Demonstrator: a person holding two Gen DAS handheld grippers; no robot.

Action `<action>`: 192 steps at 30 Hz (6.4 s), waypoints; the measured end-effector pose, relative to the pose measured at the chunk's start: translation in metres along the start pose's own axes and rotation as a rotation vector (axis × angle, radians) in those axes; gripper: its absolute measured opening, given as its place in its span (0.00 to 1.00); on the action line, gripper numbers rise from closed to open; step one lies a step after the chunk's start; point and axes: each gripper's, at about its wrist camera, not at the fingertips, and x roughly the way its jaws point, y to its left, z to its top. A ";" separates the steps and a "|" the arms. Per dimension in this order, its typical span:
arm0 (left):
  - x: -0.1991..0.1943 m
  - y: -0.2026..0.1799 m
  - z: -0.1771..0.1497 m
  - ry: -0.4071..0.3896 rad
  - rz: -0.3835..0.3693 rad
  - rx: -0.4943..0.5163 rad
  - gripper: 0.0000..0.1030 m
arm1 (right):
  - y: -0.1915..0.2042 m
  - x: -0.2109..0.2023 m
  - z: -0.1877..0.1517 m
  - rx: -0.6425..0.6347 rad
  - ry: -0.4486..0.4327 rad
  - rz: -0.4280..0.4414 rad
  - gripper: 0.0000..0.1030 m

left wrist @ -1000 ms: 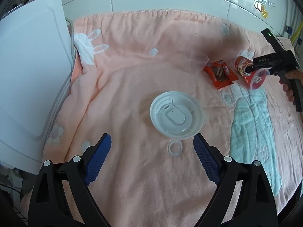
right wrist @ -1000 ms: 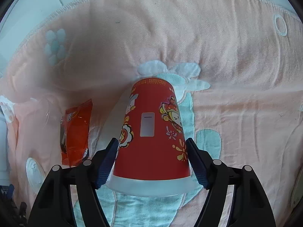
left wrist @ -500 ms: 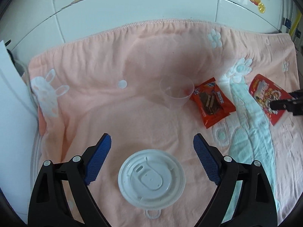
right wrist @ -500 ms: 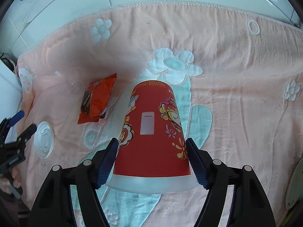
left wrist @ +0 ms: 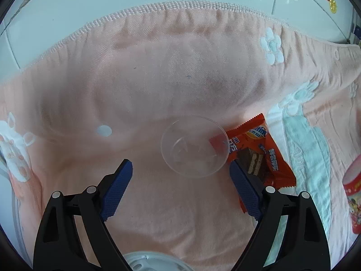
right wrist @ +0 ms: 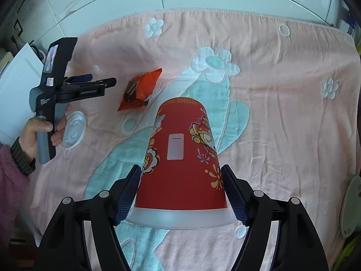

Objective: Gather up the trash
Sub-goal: 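Grasp the clear plastic cup with the left tool while the right tool holds the red cup, then carry both cups over the green basket and open both tools, then move the right tool to the orange snack wrapper while the left tool moves toward the white lid, then grasp the orange wafer wrapper with the right tool and lift it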

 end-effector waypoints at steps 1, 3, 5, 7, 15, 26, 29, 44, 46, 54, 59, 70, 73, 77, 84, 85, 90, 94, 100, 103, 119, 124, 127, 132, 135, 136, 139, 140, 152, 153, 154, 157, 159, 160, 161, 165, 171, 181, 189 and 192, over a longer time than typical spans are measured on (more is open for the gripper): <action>0.002 0.000 0.001 -0.005 -0.006 0.000 0.83 | 0.000 -0.001 -0.003 0.000 -0.001 0.001 0.68; 0.005 -0.002 0.004 -0.010 -0.021 0.006 0.81 | 0.000 -0.002 -0.009 -0.004 0.001 -0.007 0.68; 0.010 -0.003 0.007 -0.005 -0.043 0.006 0.75 | -0.002 0.001 -0.013 -0.006 0.005 -0.014 0.68; 0.016 -0.005 0.008 0.001 -0.059 0.006 0.64 | -0.004 -0.002 -0.019 0.001 0.007 -0.013 0.68; -0.002 -0.010 0.000 -0.055 -0.074 0.007 0.57 | -0.007 -0.017 -0.034 0.018 -0.014 -0.008 0.68; -0.107 -0.007 -0.047 -0.140 -0.083 -0.010 0.57 | 0.018 -0.058 -0.085 -0.062 -0.047 0.020 0.68; -0.141 -0.012 -0.069 -0.165 -0.075 -0.009 0.57 | 0.025 -0.072 -0.108 -0.095 -0.050 0.035 0.68; -0.293 -0.037 -0.219 -0.198 -0.040 -0.038 0.57 | 0.066 -0.111 -0.238 -0.271 0.014 0.058 0.68; -0.308 -0.041 -0.238 -0.204 -0.027 -0.037 0.57 | 0.074 -0.111 -0.252 -0.290 0.032 0.059 0.68; -0.352 -0.054 -0.305 -0.216 -0.034 -0.039 0.57 | 0.101 -0.102 -0.299 -0.355 0.100 0.060 0.68; -0.361 -0.065 -0.344 -0.194 -0.042 -0.027 0.57 | 0.111 -0.097 -0.318 -0.375 0.126 0.057 0.68; -0.353 -0.084 -0.396 -0.117 -0.108 -0.043 0.57 | 0.115 -0.090 -0.330 -0.343 0.141 0.064 0.69; -0.353 -0.087 -0.398 -0.114 -0.121 -0.041 0.57 | 0.116 -0.092 -0.331 -0.343 0.137 0.059 0.69; -0.352 -0.093 -0.399 -0.110 -0.139 -0.035 0.57 | 0.112 -0.101 -0.330 -0.333 0.112 0.058 0.74; -0.340 -0.115 -0.409 -0.061 -0.178 0.000 0.58 | 0.101 -0.114 -0.328 -0.311 0.085 0.036 0.76; -0.338 -0.119 -0.411 -0.053 -0.187 0.006 0.58 | 0.100 -0.116 -0.328 -0.307 0.083 0.032 0.76; -0.332 -0.136 -0.419 -0.014 -0.227 0.043 0.61 | 0.094 -0.120 -0.330 -0.290 0.076 0.022 0.76; -0.327 -0.147 -0.423 0.019 -0.254 0.068 0.66 | 0.093 -0.123 -0.329 -0.283 0.069 0.017 0.76; -0.324 -0.156 -0.426 0.034 -0.262 0.109 0.73 | 0.089 -0.125 -0.316 -0.272 0.050 0.013 0.76; -0.324 -0.152 -0.421 0.032 -0.258 0.100 0.76 | 0.087 -0.124 -0.305 -0.269 0.041 0.015 0.76; -0.307 -0.085 -0.369 -0.003 -0.163 -0.007 0.81 | 0.085 -0.105 -0.199 -0.260 0.000 -0.014 0.76; -0.297 -0.055 -0.346 -0.028 -0.140 -0.060 0.82 | 0.090 -0.083 -0.140 -0.247 -0.003 -0.036 0.76; -0.288 -0.037 -0.336 -0.040 -0.131 -0.094 0.82 | 0.092 -0.065 -0.100 -0.229 -0.003 -0.042 0.76; -0.268 -0.012 -0.327 -0.030 -0.110 -0.129 0.82 | 0.095 -0.028 -0.028 -0.190 -0.005 -0.058 0.76; -0.255 0.004 -0.325 -0.011 -0.106 -0.148 0.82 | 0.096 -0.005 0.010 -0.165 -0.009 -0.067 0.76; -0.252 0.008 -0.324 -0.006 -0.101 -0.149 0.82 | 0.095 0.003 0.021 -0.156 -0.008 -0.068 0.76; -0.242 0.020 -0.322 0.003 -0.077 -0.150 0.82 | 0.097 0.028 0.053 -0.136 -0.002 -0.075 0.76; -0.240 0.025 -0.321 0.005 -0.072 -0.155 0.82 | 0.099 0.036 0.061 -0.135 0.000 -0.081 0.76; -0.215 0.064 -0.322 0.052 -0.038 -0.240 0.82 | 0.096 0.128 0.125 -0.077 0.049 -0.124 0.76; -0.214 0.067 -0.322 0.055 -0.035 -0.244 0.82 | 0.094 0.132 0.128 -0.073 0.048 -0.126 0.76; -0.213 0.068 -0.322 0.056 -0.033 -0.247 0.82 | 0.093 0.136 0.131 -0.068 0.054 -0.123 0.76; -0.210 0.073 -0.320 0.056 -0.026 -0.253 0.82 | 0.092 0.147 0.137 -0.065 0.055 -0.133 0.76; -0.209 0.075 -0.319 0.056 -0.026 -0.257 0.82 | 0.091 0.153 0.140 -0.056 0.062 -0.124 0.76; -0.208 0.075 -0.319 0.057 -0.026 -0.259 0.82 | 0.091 0.157 0.141 -0.054 0.065 -0.128 0.76; -0.207 0.076 -0.318 0.057 -0.026 -0.259 0.82 | 0.091 0.160 0.142 -0.052 0.069 -0.126 0.76; -0.204 0.076 -0.314 0.058 -0.026 -0.254 0.82 | 0.092 0.172 0.144 -0.057 0.077 -0.130 0.72; -0.199 0.078 -0.305 0.055 -0.029 -0.257 0.82 | 0.091 0.186 0.146 -0.050 0.096 -0.125 0.64; -0.188 0.081 -0.262 0.016 -0.031 -0.234 0.82 | 0.094 0.168 0.133 -0.079 0.073 -0.094 0.47; -0.161 0.075 -0.204 -0.007 -0.024 -0.171 0.82 | 0.089 0.136 0.111 -0.097 0.054 -0.059 0.45; -0.149 0.068 -0.182 -0.011 -0.022 -0.127 0.86 | 0.084 0.121 0.100 -0.109 0.046 -0.044 0.45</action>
